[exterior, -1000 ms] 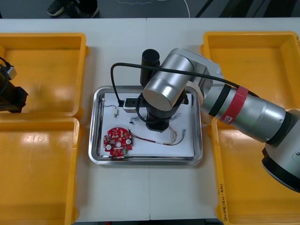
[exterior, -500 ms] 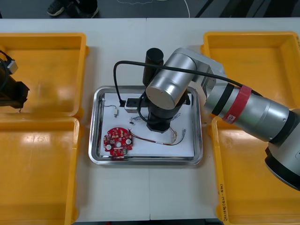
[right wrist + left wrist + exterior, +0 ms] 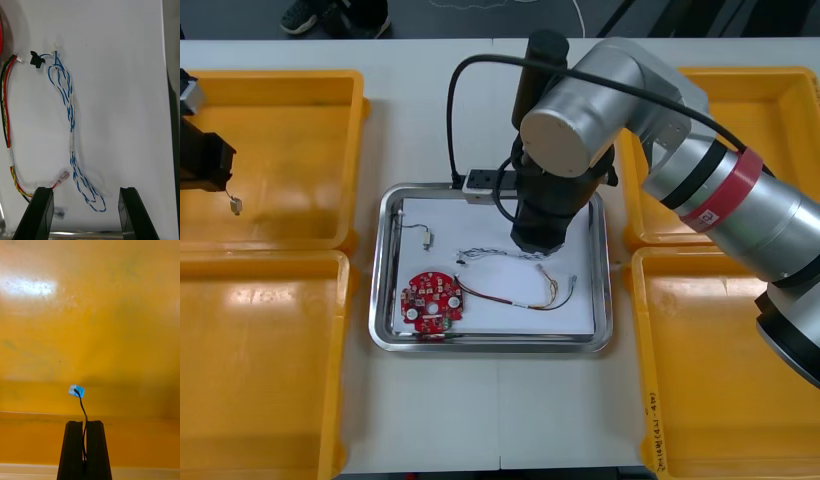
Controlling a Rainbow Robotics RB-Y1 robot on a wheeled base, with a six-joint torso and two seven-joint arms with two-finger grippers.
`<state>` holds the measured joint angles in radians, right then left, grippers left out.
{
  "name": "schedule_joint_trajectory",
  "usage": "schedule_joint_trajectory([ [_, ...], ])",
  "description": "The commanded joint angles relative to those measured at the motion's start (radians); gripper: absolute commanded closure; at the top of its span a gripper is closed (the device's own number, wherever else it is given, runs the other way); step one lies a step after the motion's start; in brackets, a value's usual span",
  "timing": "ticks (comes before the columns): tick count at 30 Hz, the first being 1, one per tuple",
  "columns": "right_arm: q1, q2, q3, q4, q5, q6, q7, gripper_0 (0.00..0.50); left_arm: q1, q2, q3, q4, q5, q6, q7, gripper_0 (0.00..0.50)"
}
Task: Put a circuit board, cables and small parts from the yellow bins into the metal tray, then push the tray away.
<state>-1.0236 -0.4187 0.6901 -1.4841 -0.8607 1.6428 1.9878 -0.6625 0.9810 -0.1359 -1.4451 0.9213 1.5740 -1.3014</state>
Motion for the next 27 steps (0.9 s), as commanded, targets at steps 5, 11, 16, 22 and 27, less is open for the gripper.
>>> schedule_joint_trajectory([
  [5,-0.035,-0.055,-0.189,-0.077,-0.035,0.144,-0.026,0.0,-0.008,-0.047,0.055,-0.028,-0.125,-0.015,-0.041,0.5],
  [11,-0.018,-0.101,-0.256,-0.162,-0.054,0.235,-0.153,0.0,-0.028,-0.094,0.061,-0.028,-0.196,-0.014,-0.038,0.5],
  [16,0.051,-0.16,-0.316,-0.265,-0.097,0.259,-0.282,0.0,-0.049,-0.13,0.061,-0.026,-0.251,-0.008,-0.035,0.5],
  [22,0.128,-0.218,-0.393,-0.351,-0.156,0.277,-0.411,0.0,-0.057,-0.148,0.064,-0.023,-0.268,-0.005,-0.03,0.472],
  [27,0.206,-0.25,-0.454,-0.433,-0.161,0.277,-0.521,0.0,-0.058,-0.148,0.073,-0.024,-0.263,-0.005,-0.024,0.019],
])
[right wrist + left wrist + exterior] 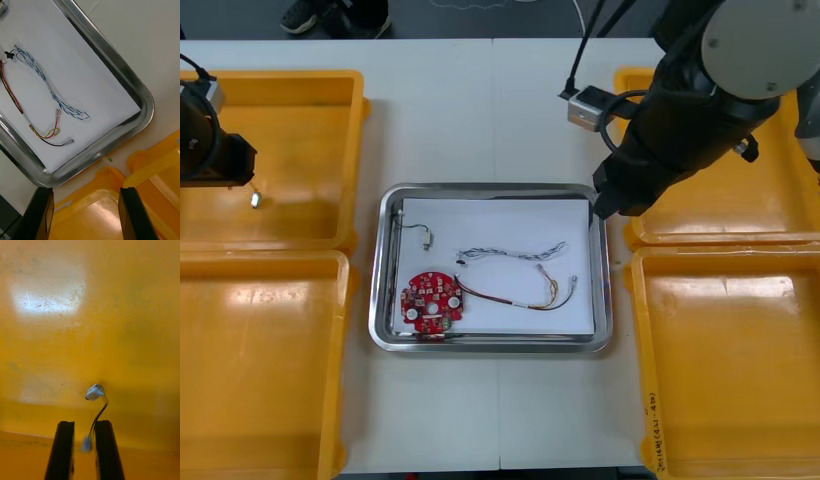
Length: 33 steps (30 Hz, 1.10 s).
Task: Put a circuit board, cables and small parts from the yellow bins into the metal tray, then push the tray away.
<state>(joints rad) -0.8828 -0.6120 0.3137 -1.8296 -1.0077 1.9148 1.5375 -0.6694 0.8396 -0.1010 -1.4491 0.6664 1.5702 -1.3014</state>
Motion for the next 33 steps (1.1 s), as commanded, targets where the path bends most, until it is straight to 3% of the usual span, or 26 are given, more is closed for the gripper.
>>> schedule_joint_trajectory([
  [1,0.085,-0.068,-0.085,-0.108,-0.017,0.005,-0.096,0.0,-0.053,-0.007,0.041,-0.019,-0.004,-0.001,-0.022,0.0],
  [21,0.386,-0.187,-0.246,-0.381,-0.065,0.005,-0.459,0.0,-0.056,-0.007,0.053,0.019,0.004,-0.019,-0.048,0.0],
  [27,0.461,-0.219,-0.258,-0.436,-0.058,0.005,-0.565,0.0,-0.082,-0.02,0.043,0.099,0.022,-0.042,-0.078,0.0],
  [33,0.516,-0.253,-0.26,-0.458,-0.026,0.005,-0.577,0.0,-0.133,-0.024,0.003,0.191,0.056,-0.062,-0.098,0.0],
])
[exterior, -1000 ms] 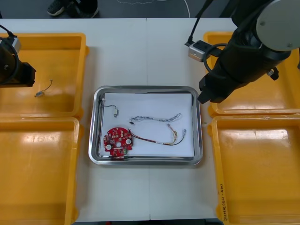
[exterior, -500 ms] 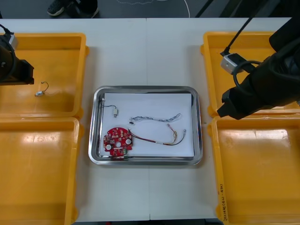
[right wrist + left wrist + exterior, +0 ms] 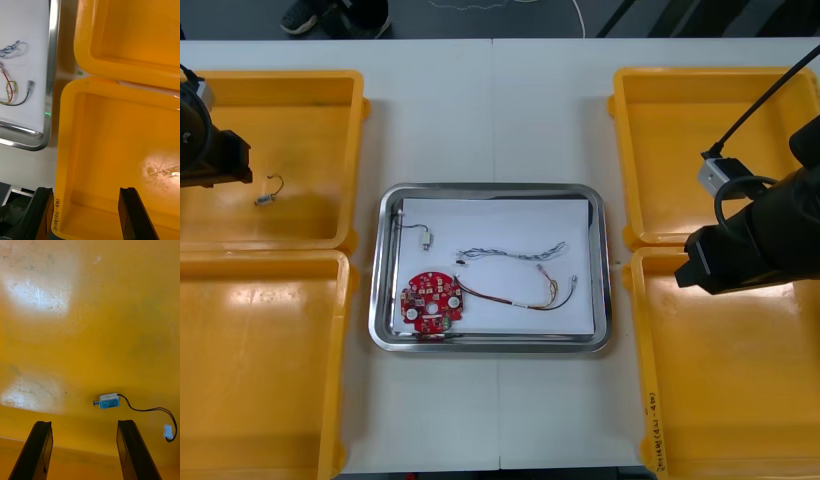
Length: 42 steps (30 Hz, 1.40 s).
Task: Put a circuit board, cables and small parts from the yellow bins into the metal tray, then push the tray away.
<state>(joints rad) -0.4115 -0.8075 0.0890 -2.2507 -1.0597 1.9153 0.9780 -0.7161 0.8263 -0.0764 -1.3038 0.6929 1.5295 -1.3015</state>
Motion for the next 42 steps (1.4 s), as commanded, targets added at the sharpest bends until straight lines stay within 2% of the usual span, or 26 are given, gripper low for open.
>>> schedule_joint_trajectory([
  [1,0.057,-0.062,-0.034,-0.036,0.038,0.005,-0.018,0.0,-0.098,-0.012,-0.023,0.07,0.045,-0.028,-0.101,0.0],
  [9,0.125,-0.064,-0.052,-0.036,0.099,0.005,-0.01,0.0,-0.143,-0.016,-0.094,0.196,0.091,-0.092,-0.124,0.0],
  [15,0.149,-0.064,-0.064,-0.021,0.119,0.005,0.002,0.0,-0.143,-0.039,-0.111,0.233,0.097,-0.109,-0.128,0.0],
  [22,0.154,-0.064,-0.095,0.025,0.092,0.005,0.024,0.0,-0.126,-0.052,-0.111,0.241,0.096,-0.106,-0.13,0.0],
  [29,0.157,-0.064,-0.103,0.033,0.13,0.005,0.059,0.0,-0.109,-0.064,-0.111,0.242,0.085,-0.112,-0.13,0.0],
  [35,0.158,-0.061,-0.11,0.051,0.119,0.001,0.088,0.0,-0.094,-0.073,-0.111,0.242,0.073,-0.126,-0.127,0.0],
  [42,0.166,-0.03,-0.114,0.051,0.15,-0.002,0.099,0.0,-0.08,-0.075,-0.109,0.244,0.065,-0.124,-0.121,0.0],
])
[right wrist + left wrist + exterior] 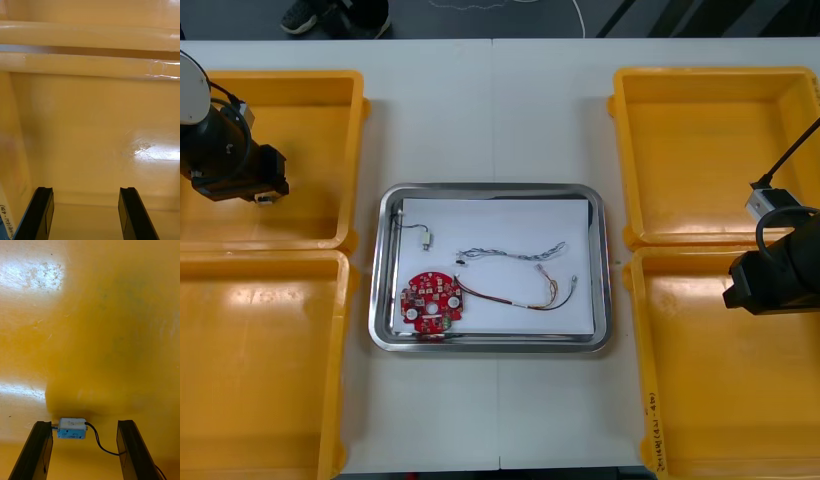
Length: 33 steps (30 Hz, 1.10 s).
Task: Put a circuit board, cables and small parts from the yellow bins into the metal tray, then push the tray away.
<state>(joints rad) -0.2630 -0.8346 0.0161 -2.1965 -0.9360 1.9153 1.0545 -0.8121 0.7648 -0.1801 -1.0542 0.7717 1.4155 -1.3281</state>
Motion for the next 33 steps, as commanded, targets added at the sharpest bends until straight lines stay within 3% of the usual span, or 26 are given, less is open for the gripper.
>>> schedule_joint_trajectory([
  [1,0.018,0.003,-0.041,-0.003,0.031,-0.002,0.024,0.0,0.017,-0.013,-0.006,-0.004,-0.017,-0.01,-0.092,0.0],
  [22,0.022,0.005,-0.048,-0.003,0.028,-0.007,0.055,0.0,0.068,-0.025,0.001,-0.001,-0.032,-0.047,-0.08,0.0],
  [23,0.022,0.005,-0.048,-0.003,0.026,-0.007,0.055,0.0,0.068,-0.03,0.001,-0.003,-0.032,-0.047,-0.08,0.02],
  [25,0.022,0.005,-0.048,-0.003,0.025,-0.007,0.056,0.0,0.068,-0.03,0.001,-0.001,-0.032,-0.047,-0.079,0.135],
  [26,0.022,0.005,-0.048,-0.003,0.023,-0.007,0.058,0.0,0.068,-0.03,0.001,-0.001,-0.032,-0.047,-0.079,0.27],
  [28,0.022,0.005,-0.048,-0.003,0.023,-0.007,0.058,0.0,0.068,-0.03,0.001,-0.001,-0.034,-0.047,-0.079,0.456],
  [30,0.022,0.005,-0.048,-0.003,0.022,-0.007,0.058,0.0,0.068,-0.03,0.001,-0.001,-0.035,-0.047,-0.079,0.5],
  [33,0.022,0.005,-0.048,-0.003,0.022,-0.007,0.058,0.0,0.068,-0.03,0.001,-0.003,-0.035,-0.047,-0.079,0.5],
])
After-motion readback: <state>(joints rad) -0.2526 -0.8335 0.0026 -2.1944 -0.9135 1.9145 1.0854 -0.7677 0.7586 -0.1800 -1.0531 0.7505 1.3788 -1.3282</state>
